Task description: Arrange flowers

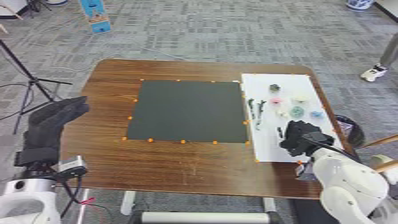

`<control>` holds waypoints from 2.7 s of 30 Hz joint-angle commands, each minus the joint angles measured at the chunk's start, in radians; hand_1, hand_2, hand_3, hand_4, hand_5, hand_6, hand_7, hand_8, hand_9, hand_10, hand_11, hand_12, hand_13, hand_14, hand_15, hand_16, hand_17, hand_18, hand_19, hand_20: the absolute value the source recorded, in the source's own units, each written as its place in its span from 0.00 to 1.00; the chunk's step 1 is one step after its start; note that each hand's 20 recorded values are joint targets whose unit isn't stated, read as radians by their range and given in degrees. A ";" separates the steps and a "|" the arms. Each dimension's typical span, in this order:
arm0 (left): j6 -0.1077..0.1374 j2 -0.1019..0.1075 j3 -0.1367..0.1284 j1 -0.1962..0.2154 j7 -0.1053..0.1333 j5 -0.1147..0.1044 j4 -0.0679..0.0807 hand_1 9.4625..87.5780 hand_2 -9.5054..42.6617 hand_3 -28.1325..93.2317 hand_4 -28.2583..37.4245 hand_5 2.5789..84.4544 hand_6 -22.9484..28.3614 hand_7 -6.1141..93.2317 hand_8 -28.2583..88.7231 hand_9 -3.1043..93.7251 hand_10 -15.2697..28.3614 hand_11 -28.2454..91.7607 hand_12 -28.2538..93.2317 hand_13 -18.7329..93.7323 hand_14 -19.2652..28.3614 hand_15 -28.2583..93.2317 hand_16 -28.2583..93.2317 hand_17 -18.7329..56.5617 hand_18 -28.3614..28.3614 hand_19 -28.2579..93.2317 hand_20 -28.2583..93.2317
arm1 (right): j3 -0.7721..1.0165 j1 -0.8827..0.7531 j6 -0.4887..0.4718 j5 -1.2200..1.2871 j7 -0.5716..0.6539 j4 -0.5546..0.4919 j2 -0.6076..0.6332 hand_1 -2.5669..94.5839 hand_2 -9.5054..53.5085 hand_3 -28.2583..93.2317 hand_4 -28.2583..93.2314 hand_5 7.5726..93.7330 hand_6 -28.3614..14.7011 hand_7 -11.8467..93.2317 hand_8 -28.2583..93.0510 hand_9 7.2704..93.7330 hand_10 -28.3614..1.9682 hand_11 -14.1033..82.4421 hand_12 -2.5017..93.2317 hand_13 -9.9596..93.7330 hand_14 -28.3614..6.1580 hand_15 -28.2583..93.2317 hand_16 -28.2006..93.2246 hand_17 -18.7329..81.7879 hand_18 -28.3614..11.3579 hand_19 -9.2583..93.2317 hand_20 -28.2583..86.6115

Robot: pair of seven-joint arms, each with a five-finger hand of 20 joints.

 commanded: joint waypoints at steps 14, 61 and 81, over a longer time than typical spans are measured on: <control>0.170 0.105 -0.124 0.062 0.039 -0.119 0.100 0.26 0.41 0.83 0.09 0.63 0.46 0.27 0.17 0.60 0.65 0.42 0.36 0.56 0.70 0.35 0.23 0.40 0.64 0.29 0.37 | -0.330 0.481 -0.075 0.303 0.016 -0.024 -0.087 0.53 0.07 0.74 0.21 0.86 0.68 0.42 0.51 0.99 0.67 0.65 0.38 1.00 0.69 0.77 0.55 0.80 0.16 1.00 0.89; 0.151 0.103 0.168 -0.116 0.040 -0.097 0.164 0.25 0.38 0.81 0.07 0.61 0.49 0.26 0.18 0.63 0.67 0.42 0.37 0.58 0.72 0.36 0.22 0.40 0.64 0.29 0.37 | -0.513 0.645 -0.179 -0.092 0.026 0.620 -0.770 0.51 0.13 0.74 0.23 0.92 0.63 0.41 0.42 1.00 0.62 0.69 0.29 1.00 0.66 0.81 0.48 0.83 0.15 1.00 0.90; 0.182 0.154 0.172 -0.140 -0.012 -0.090 0.267 0.25 0.42 0.82 0.02 0.62 0.47 0.27 0.17 0.62 0.65 0.43 0.36 0.57 0.71 0.36 0.22 0.39 0.63 0.29 0.37 | -0.498 0.658 -0.048 0.027 0.114 0.662 -0.810 0.53 0.17 0.74 0.17 0.93 0.63 0.36 0.37 1.00 0.60 0.65 0.29 1.00 0.66 0.78 0.49 0.82 0.15 1.00 0.88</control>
